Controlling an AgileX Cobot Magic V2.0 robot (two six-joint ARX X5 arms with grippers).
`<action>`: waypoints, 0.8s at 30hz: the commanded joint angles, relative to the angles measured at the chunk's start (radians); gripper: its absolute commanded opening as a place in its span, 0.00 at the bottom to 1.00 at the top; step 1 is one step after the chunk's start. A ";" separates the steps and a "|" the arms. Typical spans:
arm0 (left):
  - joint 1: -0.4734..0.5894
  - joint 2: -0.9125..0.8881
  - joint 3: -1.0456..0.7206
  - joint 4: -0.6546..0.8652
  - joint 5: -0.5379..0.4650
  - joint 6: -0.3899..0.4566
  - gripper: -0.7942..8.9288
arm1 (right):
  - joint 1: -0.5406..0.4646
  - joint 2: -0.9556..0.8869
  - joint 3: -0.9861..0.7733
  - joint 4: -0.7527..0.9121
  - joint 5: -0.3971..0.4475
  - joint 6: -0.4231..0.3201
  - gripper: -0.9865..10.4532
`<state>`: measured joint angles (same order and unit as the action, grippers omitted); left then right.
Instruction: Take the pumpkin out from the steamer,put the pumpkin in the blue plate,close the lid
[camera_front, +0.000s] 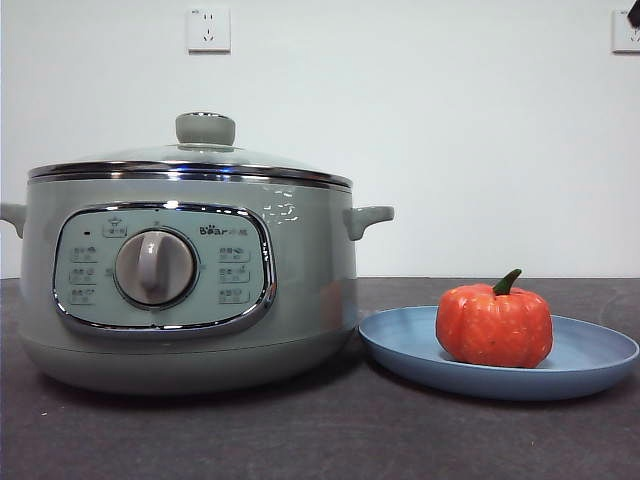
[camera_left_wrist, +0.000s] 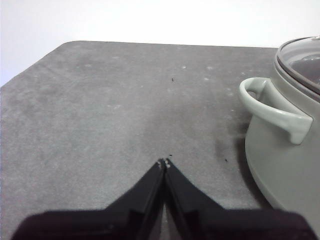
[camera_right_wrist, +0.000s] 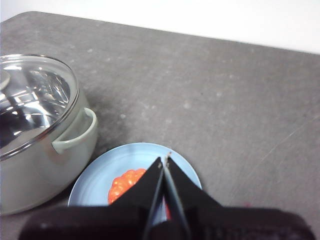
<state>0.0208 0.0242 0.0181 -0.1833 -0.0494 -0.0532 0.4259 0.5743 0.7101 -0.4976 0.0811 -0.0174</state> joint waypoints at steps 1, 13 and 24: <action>0.005 -0.002 -0.015 0.003 0.001 -0.005 0.08 | -0.045 -0.076 -0.031 0.039 -0.005 -0.064 0.07; 0.005 -0.002 -0.015 0.003 0.002 -0.005 0.08 | -0.328 -0.400 -0.513 0.369 -0.087 0.024 0.07; 0.005 -0.002 -0.015 0.003 0.001 -0.005 0.08 | -0.359 -0.494 -0.653 0.369 -0.161 0.028 0.07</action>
<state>0.0216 0.0242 0.0181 -0.1837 -0.0490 -0.0532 0.0673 0.0834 0.0731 -0.1337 -0.0788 -0.0029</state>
